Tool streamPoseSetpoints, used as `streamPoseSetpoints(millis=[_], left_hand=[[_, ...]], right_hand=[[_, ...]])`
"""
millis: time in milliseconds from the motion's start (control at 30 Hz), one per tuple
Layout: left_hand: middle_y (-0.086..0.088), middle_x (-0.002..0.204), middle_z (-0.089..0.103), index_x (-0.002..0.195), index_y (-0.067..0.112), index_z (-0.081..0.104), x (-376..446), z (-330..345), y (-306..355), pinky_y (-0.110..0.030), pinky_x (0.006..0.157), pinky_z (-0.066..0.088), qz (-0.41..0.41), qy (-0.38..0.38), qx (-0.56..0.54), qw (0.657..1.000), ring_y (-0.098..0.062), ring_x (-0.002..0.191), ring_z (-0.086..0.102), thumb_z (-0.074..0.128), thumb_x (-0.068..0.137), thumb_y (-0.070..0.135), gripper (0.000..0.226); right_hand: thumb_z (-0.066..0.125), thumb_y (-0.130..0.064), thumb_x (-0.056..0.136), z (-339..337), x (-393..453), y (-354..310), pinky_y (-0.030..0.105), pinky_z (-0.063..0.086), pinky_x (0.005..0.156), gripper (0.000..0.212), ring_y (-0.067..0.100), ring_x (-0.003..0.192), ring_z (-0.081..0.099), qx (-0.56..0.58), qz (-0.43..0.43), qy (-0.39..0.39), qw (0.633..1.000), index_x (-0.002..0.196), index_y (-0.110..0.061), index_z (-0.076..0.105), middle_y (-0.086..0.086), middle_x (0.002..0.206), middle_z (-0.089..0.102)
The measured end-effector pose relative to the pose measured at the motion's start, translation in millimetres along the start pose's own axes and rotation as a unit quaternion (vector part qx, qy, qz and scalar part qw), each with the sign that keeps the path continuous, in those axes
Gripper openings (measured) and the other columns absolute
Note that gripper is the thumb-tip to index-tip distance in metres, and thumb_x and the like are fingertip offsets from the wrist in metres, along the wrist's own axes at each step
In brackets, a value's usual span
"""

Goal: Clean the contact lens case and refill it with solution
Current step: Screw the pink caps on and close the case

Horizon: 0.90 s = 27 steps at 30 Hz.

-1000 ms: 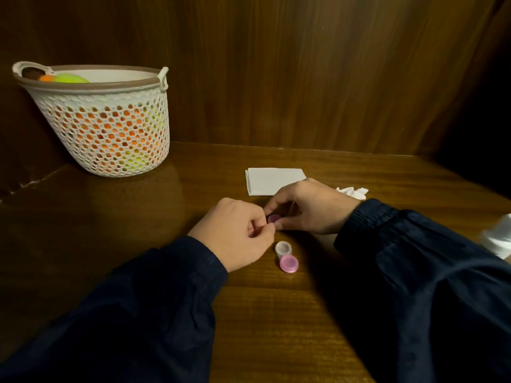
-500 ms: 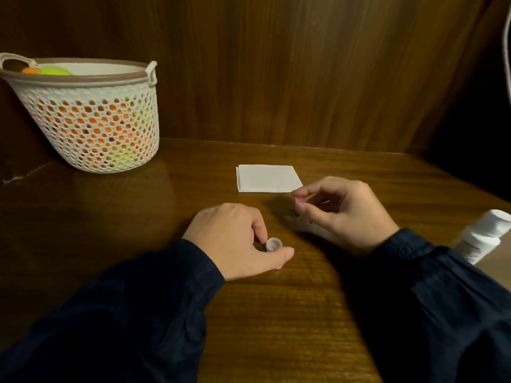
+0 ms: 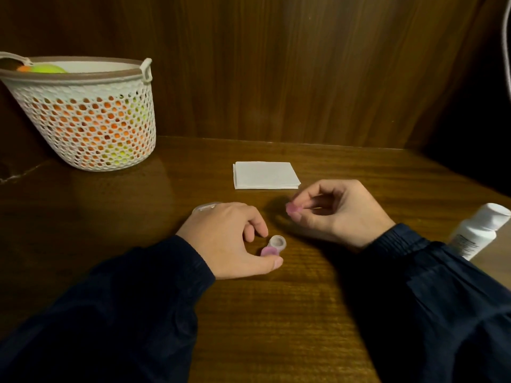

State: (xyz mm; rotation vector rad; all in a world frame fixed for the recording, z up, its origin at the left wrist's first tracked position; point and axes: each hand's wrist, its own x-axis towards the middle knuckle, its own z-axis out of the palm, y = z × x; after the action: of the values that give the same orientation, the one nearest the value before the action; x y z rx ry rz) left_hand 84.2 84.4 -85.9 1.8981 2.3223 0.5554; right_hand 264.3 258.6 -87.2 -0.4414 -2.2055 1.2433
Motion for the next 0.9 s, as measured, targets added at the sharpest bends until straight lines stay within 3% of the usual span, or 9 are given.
streamPoseSetpoints(millis=[100, 233, 367, 533, 667, 900], left_hand=[[0.024, 0.086, 0.062, 0.097, 0.046, 0.064, 0, -1, -3, -0.023, 0.067, 0.048, 0.005, -0.014, -0.014, 1.0, 0.003, 0.083, 0.059, 0.057, 0.063, 0.089, 0.055], [0.023, 0.085, 0.063, 0.096, 0.045, 0.065, -2, -2, -4, -0.022, 0.069, 0.049, 0.008, -0.008, -0.025, 1.0, 0.004, 0.084, 0.059, 0.062, 0.066, 0.084, 0.049], [0.023, 0.084, 0.064, 0.094, 0.044, 0.066, -3, -3, -3, -0.021, 0.065, 0.046, 0.016, -0.003, -0.032, 0.999, 0.003, 0.082, 0.061, 0.065, 0.071, 0.078, 0.041], [0.022, 0.084, 0.064, 0.092, 0.043, 0.067, -3, -3, -2, -0.018, 0.065, 0.042, 0.025, 0.001, -0.038, 0.999, 0.002, 0.081, 0.061, 0.07, 0.076, 0.071, 0.032], [0.021, 0.084, 0.064, 0.09, 0.042, 0.067, -3, -3, -3, -0.017, 0.064, 0.039, 0.025, -0.001, -0.047, 0.999, 0.002, 0.081, 0.061, 0.073, 0.079, 0.065, 0.026], [0.022, 0.085, 0.067, 0.092, 0.042, 0.069, -3, -4, -3, -0.015, 0.05, 0.028, 0.034, 0.015, -0.064, 0.997, 0.025, 0.07, 0.05, 0.076, 0.078, 0.063, 0.027]], right_hand=[[0.092, -0.008, 0.077, -4, -1, -2, 0.015, 0.058, 0.079, 0.015, 0.008, 0.089, 0.078, -0.072, 0.004, -0.023, 0.997, 0.085, -0.007, 0.08, -0.005, 0.094, 0.082], [0.094, -0.027, 0.076, -9, -2, -8, 0.013, 0.056, 0.075, 0.018, 0.0, 0.086, 0.073, -0.161, 0.03, -0.043, 0.986, 0.087, -0.025, 0.08, -0.019, 0.09, 0.079], [0.091, -0.04, 0.077, -15, -1, -9, 0.014, 0.049, 0.079, 0.019, -0.01, 0.094, 0.065, -0.251, 0.068, -0.104, 0.96, 0.091, -0.043, 0.078, -0.033, 0.096, 0.073], [0.089, -0.044, 0.078, -14, -2, -12, 0.029, 0.058, 0.09, 0.022, -0.005, 0.097, 0.067, -0.243, 0.077, -0.118, 0.96, 0.095, -0.046, 0.076, -0.028, 0.099, 0.075], [0.09, -0.041, 0.076, -9, -7, -17, 0.037, 0.06, 0.09, 0.025, 0.009, 0.096, 0.07, -0.145, 0.026, -0.119, 0.982, 0.097, -0.035, 0.08, -0.014, 0.1, 0.079], [0.089, -0.037, 0.075, 4, -8, -16, 0.045, 0.058, 0.094, 0.03, 0.022, 0.094, 0.071, -0.089, -0.015, -0.156, 0.984, 0.102, -0.025, 0.081, -0.001, 0.098, 0.079]])
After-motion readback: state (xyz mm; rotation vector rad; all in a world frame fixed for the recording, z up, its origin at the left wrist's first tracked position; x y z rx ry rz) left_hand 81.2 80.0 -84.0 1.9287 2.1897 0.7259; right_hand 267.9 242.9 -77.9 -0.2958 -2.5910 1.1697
